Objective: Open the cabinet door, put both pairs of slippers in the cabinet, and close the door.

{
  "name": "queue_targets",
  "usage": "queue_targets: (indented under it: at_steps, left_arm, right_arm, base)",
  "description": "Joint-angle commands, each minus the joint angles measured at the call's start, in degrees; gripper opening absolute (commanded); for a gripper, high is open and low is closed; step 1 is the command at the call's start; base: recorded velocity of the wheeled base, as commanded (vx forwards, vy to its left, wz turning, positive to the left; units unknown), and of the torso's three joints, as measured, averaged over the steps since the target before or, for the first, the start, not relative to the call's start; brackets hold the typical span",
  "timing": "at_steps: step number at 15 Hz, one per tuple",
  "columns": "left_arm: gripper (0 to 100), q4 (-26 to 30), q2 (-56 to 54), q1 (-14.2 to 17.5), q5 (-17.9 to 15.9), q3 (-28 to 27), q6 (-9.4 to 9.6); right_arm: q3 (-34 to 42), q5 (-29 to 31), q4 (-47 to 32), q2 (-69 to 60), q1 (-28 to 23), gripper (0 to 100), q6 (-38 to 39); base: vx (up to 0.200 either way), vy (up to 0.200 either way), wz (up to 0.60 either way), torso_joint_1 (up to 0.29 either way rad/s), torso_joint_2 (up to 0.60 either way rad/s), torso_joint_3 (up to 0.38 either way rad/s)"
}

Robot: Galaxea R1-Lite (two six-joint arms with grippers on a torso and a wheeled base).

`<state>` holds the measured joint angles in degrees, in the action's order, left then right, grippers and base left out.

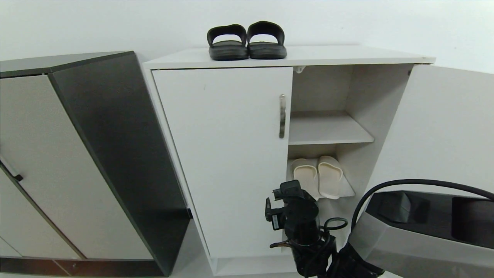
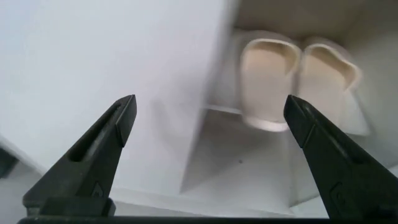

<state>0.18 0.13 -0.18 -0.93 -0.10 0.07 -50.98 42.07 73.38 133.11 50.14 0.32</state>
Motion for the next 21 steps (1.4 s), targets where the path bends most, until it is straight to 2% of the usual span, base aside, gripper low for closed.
queue_targets:
  at_steps: [1,4,15,17,21]
  left_arm:
    - [0,0.0,0.0,0.0,0.0,0.0,0.01]
    - [0,0.0,0.0,0.0,0.0,0.0,0.01]
    - [0,0.0,0.0,0.0,0.0,0.0,-0.07]
    - [0,0.0,0.0,0.0,0.0,0.0,-0.07]
    - [0,0.0,0.0,0.0,0.0,0.0,-0.07]
  right_arm:
    - [1.6,-0.5,1.5,0.2,-0.1,100,-1.6]
    - [2.9,-1.5,4.6,0.2,-0.9,100,-3.4]
    - [3.5,-3.1,4.9,0.3,-0.6,100,-3.4]
    - [4.7,-6.1,8.3,0.1,0.1,100,-3.5]
    - [5.8,-7.7,10.6,-1.1,1.0,100,-4.2]
  base:
    - [0.000,0.200,0.00,0.002,0.00,0.002]
    - [0.000,0.067,0.00,0.001,0.00,0.001]
    - [0.000,0.000,0.00,0.000,0.00,0.000]
    - [0.000,0.000,0.00,0.000,0.00,0.000]
    - [0.000,0.000,0.00,0.012,-0.18,-0.284]
